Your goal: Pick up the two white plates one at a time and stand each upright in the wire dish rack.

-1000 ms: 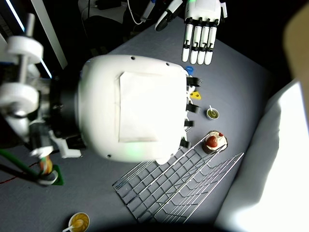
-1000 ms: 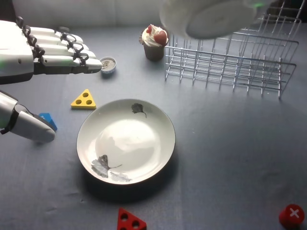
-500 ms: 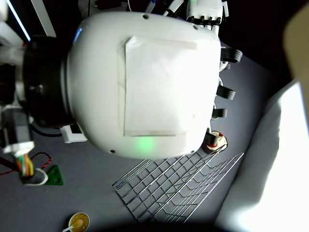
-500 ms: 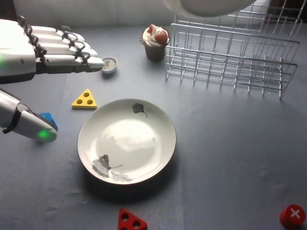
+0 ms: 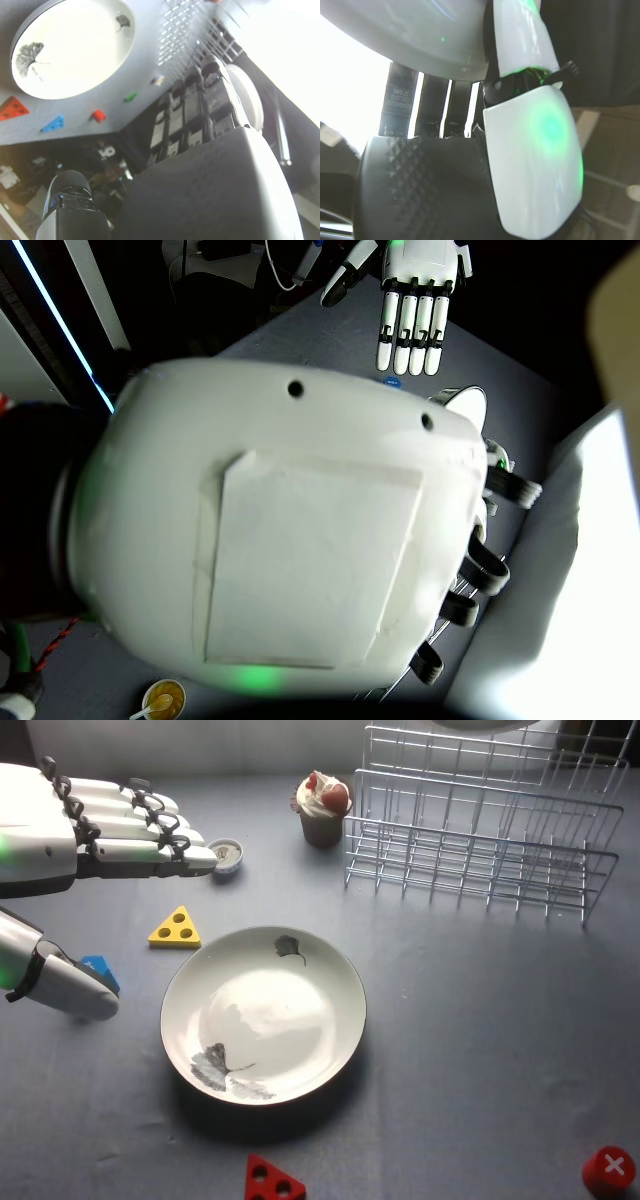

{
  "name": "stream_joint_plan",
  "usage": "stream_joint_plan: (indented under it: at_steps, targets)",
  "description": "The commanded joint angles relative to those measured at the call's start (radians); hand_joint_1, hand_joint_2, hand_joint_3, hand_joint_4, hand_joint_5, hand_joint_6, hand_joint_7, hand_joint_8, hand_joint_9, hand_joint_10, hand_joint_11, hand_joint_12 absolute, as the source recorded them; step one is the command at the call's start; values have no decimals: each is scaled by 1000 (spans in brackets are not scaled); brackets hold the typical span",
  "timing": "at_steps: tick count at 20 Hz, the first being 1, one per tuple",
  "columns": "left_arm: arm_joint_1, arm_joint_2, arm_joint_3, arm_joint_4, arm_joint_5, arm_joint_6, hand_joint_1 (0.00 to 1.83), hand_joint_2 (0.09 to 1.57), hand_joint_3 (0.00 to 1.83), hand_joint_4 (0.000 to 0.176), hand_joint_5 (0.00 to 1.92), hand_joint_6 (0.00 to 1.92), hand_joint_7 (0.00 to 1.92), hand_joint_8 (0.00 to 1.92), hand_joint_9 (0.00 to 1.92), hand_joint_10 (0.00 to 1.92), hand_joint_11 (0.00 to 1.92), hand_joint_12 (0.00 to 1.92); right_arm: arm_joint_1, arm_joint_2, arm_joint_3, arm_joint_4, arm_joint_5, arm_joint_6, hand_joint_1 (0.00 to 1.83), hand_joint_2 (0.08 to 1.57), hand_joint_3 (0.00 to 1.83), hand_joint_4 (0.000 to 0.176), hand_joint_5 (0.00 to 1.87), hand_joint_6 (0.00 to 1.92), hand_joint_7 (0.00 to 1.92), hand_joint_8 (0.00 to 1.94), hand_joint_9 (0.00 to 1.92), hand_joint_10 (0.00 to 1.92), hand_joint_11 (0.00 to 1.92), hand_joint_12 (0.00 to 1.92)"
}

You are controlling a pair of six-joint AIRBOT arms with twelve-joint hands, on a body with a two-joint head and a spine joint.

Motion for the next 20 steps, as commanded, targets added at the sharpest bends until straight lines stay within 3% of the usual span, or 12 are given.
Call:
stream_joint_plan:
  at_steps: [1,9,11,20]
  targets:
    - [-16,3,-1,-67,-47,-1,0,946,0,0,63,4,107,4,116,3,131,11,19,4,3,44,27,42,1489,1082,0,0,902,1040,974,714,1070,821,962,1435]
    - [-15,2,-9,-60,-50,-1,0,948,1,0,57,2,96,1,114,2,123,7,-12,4,17,44,28,146,1489,1084,0,0,883,1076,976,705,1063,826,961,1432]
    - [-15,0,-9,-59,-47,-1,4,956,3,0,56,1,100,3,108,3,117,4,-29,4,23,44,28,173,1493,1059,0,0,941,988,1079,530,1103,758,1006,1363]
    - [-16,-14,-11,-54,-35,-1,0,955,0,0,49,1,94,1,104,4,120,5,-83,-11,76,53,38,212,1492,1065,0,0,926,984,1012,661,1112,754,1008,1368]
